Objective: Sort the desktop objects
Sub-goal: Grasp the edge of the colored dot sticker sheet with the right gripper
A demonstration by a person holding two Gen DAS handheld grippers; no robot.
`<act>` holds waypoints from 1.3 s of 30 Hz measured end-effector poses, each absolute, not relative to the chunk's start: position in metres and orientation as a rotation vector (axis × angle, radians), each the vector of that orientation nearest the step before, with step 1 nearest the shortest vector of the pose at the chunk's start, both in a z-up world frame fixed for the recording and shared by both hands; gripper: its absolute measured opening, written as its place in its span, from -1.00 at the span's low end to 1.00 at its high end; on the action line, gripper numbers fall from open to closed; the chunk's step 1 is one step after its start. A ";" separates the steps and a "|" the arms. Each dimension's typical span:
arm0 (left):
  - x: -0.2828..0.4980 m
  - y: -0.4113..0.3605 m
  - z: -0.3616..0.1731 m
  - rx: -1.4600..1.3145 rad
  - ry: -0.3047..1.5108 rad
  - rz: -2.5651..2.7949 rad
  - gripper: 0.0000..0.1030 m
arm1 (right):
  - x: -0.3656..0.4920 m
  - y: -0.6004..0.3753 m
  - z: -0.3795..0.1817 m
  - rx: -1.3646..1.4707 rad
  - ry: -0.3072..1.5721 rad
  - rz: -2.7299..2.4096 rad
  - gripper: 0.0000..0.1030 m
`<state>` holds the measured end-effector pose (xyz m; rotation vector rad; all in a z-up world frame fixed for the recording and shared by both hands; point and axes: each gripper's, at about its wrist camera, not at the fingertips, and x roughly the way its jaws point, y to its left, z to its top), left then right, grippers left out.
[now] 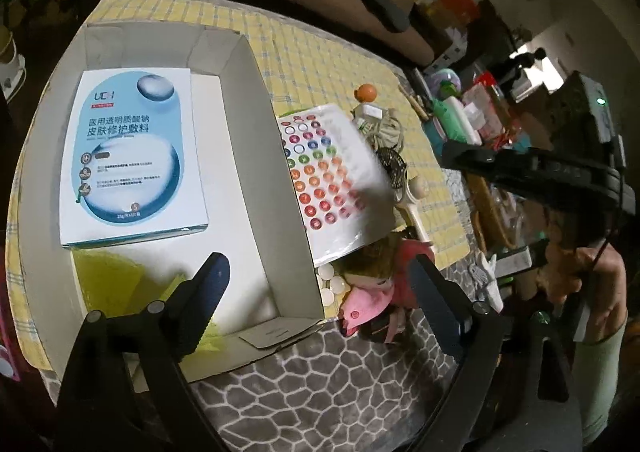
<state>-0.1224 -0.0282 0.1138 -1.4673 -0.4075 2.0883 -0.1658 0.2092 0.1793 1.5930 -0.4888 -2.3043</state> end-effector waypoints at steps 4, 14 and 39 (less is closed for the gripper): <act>-0.118 -0.026 0.106 -1.509 -0.343 2.097 0.70 | -0.165 0.219 0.139 1.691 -0.507 -2.288 -0.63; -0.120 -0.012 0.097 -1.547 -0.268 2.084 0.49 | -0.163 0.250 0.076 1.798 -0.542 -2.247 -0.29; -0.121 0.009 0.074 -1.634 -0.229 2.073 0.52 | -0.154 0.260 0.062 1.616 -0.863 -2.003 -0.76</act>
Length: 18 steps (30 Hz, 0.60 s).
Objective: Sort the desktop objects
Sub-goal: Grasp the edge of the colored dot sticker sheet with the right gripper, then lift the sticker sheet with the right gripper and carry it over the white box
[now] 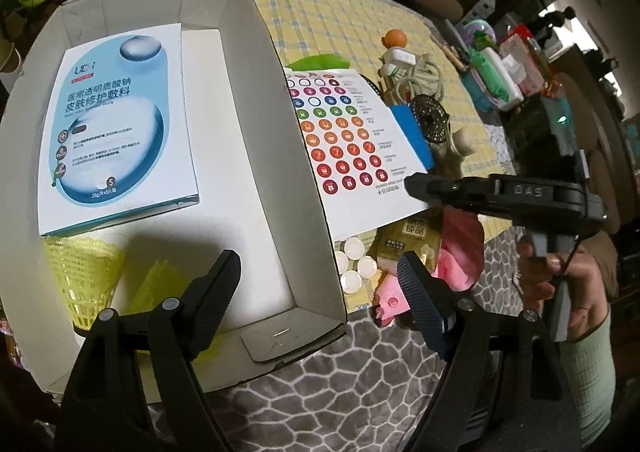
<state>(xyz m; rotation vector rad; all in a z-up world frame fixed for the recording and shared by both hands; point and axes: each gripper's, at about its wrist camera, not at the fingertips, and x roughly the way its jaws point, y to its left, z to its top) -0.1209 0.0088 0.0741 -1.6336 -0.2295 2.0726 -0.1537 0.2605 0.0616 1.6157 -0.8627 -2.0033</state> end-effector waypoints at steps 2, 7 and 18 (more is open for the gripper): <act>-0.121 0.009 0.073 -1.633 -0.236 2.064 0.52 | -0.154 0.258 0.067 1.603 -0.866 -1.989 -0.75; -0.120 0.011 0.069 -1.641 -0.238 2.046 0.52 | -0.159 0.251 0.050 1.652 -0.908 -1.937 -0.03; -0.122 -0.006 0.074 -1.623 -0.324 2.039 0.54 | -0.144 0.250 0.074 1.564 -0.810 -2.023 -0.94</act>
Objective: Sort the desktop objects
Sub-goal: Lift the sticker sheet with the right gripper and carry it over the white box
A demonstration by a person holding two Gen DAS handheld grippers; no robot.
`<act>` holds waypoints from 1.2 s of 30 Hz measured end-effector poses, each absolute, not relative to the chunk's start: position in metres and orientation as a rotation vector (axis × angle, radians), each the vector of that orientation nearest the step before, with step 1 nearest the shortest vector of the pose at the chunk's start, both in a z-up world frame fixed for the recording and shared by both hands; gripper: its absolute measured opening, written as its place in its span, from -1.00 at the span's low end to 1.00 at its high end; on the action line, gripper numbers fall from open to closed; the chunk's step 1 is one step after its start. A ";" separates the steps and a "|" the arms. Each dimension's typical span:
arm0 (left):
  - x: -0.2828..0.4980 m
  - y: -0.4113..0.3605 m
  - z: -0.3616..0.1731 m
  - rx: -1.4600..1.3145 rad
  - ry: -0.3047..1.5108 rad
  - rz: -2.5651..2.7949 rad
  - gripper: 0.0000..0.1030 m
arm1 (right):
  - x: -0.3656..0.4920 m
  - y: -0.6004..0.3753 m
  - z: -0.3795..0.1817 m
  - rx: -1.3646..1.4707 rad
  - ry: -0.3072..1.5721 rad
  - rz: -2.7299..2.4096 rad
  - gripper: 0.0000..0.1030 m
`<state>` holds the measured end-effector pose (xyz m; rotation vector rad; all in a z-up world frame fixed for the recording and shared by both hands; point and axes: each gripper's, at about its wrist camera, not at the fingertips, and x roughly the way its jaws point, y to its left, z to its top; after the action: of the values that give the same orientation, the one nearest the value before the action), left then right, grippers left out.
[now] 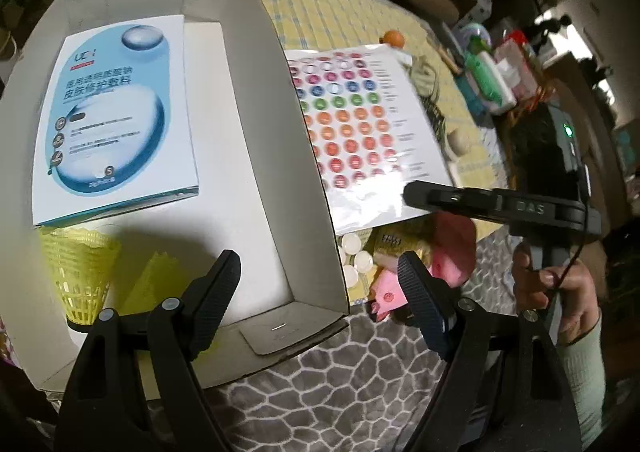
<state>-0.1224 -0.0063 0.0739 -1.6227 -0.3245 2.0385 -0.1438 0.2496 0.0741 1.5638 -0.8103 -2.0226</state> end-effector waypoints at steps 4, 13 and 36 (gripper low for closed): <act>-0.124 -0.019 0.078 -1.591 -0.457 2.021 0.71 | -0.141 0.256 0.106 1.507 -0.826 -2.044 -0.94; -0.126 -0.032 0.071 -1.555 -0.792 1.852 0.79 | -0.130 0.227 0.169 1.382 -0.826 -2.029 -0.94; -0.129 -0.140 0.079 -1.339 -1.351 1.674 0.66 | -0.140 0.105 0.198 1.256 -0.800 -1.915 -0.94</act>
<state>-0.1286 -0.1402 0.0788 -1.3394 -1.3512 1.6742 -0.1398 0.1053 0.1982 1.2558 -0.8005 -1.9151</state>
